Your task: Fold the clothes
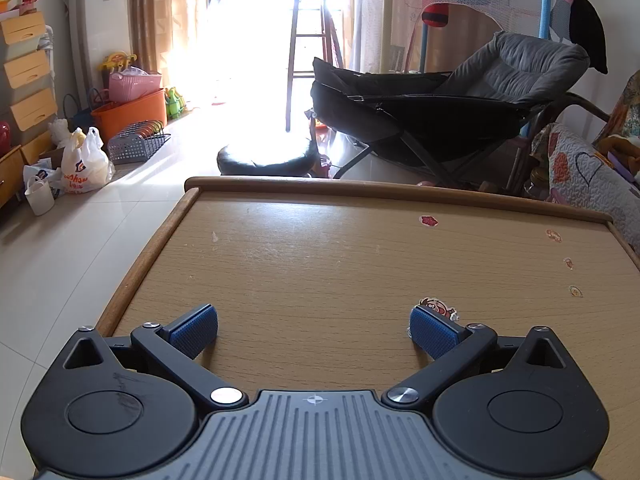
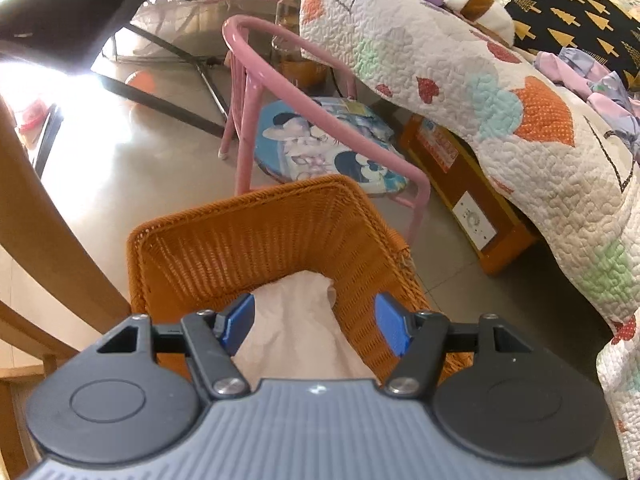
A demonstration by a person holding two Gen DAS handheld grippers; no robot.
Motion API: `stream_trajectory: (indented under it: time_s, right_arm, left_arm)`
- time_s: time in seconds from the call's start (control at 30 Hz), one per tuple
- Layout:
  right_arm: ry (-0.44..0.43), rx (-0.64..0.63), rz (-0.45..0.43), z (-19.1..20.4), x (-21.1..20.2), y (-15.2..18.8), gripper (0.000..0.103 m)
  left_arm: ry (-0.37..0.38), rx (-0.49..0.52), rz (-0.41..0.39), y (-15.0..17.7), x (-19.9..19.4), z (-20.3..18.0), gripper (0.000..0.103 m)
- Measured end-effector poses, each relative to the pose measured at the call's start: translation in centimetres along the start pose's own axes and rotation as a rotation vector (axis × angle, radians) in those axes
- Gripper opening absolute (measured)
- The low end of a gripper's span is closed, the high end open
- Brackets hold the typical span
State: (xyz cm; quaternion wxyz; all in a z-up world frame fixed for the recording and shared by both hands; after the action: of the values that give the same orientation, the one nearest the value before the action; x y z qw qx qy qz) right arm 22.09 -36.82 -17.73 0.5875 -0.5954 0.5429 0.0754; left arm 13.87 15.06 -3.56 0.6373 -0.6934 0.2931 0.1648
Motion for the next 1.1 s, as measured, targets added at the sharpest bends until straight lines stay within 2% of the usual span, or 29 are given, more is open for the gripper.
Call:
stream_trajectory:
  time_s: [0.23, 0.43, 0.8, 1.1]
  right_arm:
    - [0.000, 0.065, -0.064, 1.0, -2.0, -1.3, 0.067]
    - [0.053, 0.123, -0.098, -0.3, -3.1, -1.7, 0.067]
    - [0.104, 0.097, -0.090, -0.1, -2.7, -1.4, 0.067]
    - [0.179, 0.068, -0.080, -0.5, -2.3, -0.9, 0.067]
  left_arm:
    - [0.000, 0.000, 0.000, 0.0, 0.0, 0.0, 0.103]
    - [0.000, 0.000, 0.000, 0.0, 0.0, 0.0, 0.103]
    - [0.002, 0.001, 0.001, 0.5, 0.3, -0.2, 0.103]
    - [0.002, 0.002, 0.003, 1.0, 0.6, -0.5, 0.103]
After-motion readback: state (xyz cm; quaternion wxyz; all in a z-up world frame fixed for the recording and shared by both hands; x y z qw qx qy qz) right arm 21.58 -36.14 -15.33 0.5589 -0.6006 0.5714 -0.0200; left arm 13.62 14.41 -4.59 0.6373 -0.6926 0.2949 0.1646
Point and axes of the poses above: each gripper's, at about its wrist camera, not at the fingertips, and x roughly the way its jaws point, z to its left, y to its underside, the point moved 4 cm from there along x, roughly the way its jaws point, and after that the axes turned 13 degrees about y, right-handed, at the moved point
